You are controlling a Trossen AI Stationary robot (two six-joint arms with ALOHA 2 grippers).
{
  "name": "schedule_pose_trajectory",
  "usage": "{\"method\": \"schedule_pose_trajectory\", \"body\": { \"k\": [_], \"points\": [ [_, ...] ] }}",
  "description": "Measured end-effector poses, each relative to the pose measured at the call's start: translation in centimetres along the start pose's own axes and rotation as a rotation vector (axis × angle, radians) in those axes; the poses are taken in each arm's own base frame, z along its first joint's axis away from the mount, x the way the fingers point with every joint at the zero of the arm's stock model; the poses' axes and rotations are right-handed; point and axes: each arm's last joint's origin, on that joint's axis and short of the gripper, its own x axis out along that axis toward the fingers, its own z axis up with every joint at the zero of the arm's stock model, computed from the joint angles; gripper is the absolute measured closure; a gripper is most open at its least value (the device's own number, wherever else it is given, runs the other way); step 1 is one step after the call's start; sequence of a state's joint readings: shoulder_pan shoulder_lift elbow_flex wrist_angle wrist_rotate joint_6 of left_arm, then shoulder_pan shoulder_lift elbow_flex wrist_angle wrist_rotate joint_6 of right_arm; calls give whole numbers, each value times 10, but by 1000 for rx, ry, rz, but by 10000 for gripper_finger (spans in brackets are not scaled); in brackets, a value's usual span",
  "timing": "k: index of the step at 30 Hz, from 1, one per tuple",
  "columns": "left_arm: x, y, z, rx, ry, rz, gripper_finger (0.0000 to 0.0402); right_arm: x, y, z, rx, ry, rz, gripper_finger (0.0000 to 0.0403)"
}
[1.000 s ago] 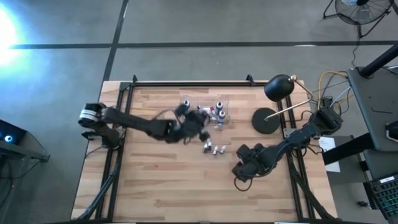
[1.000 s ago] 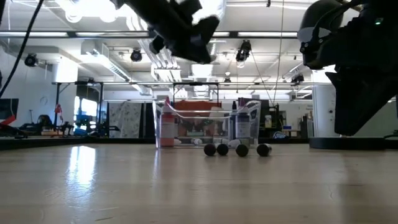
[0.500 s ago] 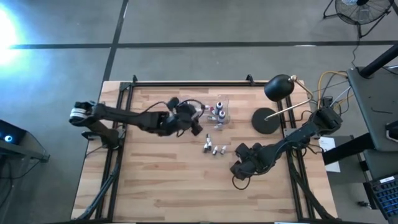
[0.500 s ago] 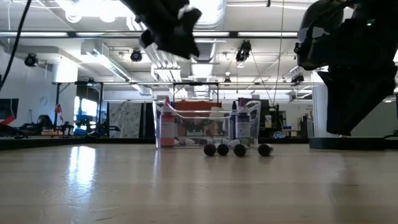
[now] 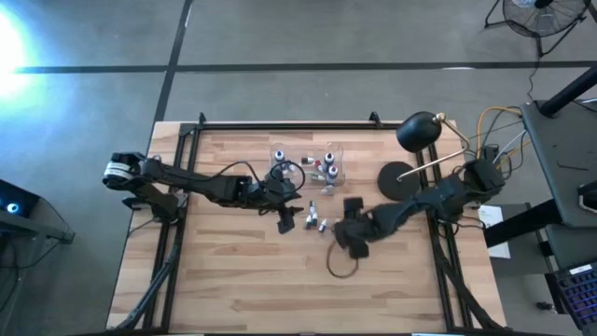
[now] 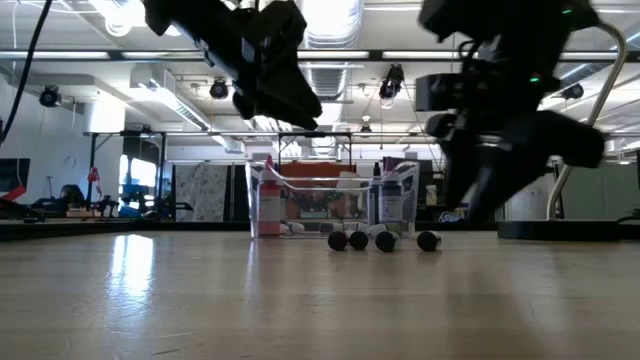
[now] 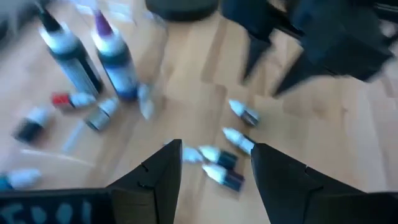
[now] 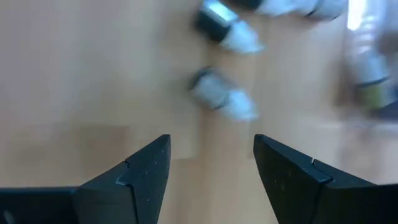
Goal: Pick & Place food coloring
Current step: Put the small brown food coloring bottle into the transparent bin
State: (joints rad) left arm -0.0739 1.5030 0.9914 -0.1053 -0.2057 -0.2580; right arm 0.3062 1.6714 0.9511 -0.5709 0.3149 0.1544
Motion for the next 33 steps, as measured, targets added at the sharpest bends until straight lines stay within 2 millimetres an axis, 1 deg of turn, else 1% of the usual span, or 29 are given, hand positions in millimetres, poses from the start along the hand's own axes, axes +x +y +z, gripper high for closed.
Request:
{"method": "schedule_pose_trajectory", "body": {
  "k": [3,5,7,9,11,14,16,21,25,29,33],
  "points": [
    [1,-3,-8,-32,27,-12,234,3,-20,7,-75,3,-9,179],
    [1,-5,-12,-48,36,-16,234,4,-30,11,-136,-2,33,179],
    [1,-7,-16,-68,44,-20,234,6,-36,11,-198,2,74,179],
    [1,-9,-18,-91,51,-23,234,6,-39,11,-261,1,77,179],
    [0,-11,-18,-108,49,-30,234,7,-41,11,-311,-6,78,179],
    [-1,-13,-19,-121,49,-35,234,9,-41,12,-359,-17,136,179],
    [-1,-13,-19,-122,51,-34,234,14,-40,12,-394,-16,158,179],
    [-1,-13,-19,-125,46,-23,234,36,-34,14,-471,23,180,179],
    [-1,-13,-19,-156,45,-20,234,42,-33,20,-472,59,178,185],
    [-1,-12,-19,-174,39,-6,234,43,-34,24,-460,83,181,208],
    [-1,-12,-19,-174,35,3,234,44,-36,25,-436,87,182,249]
  ]
}}
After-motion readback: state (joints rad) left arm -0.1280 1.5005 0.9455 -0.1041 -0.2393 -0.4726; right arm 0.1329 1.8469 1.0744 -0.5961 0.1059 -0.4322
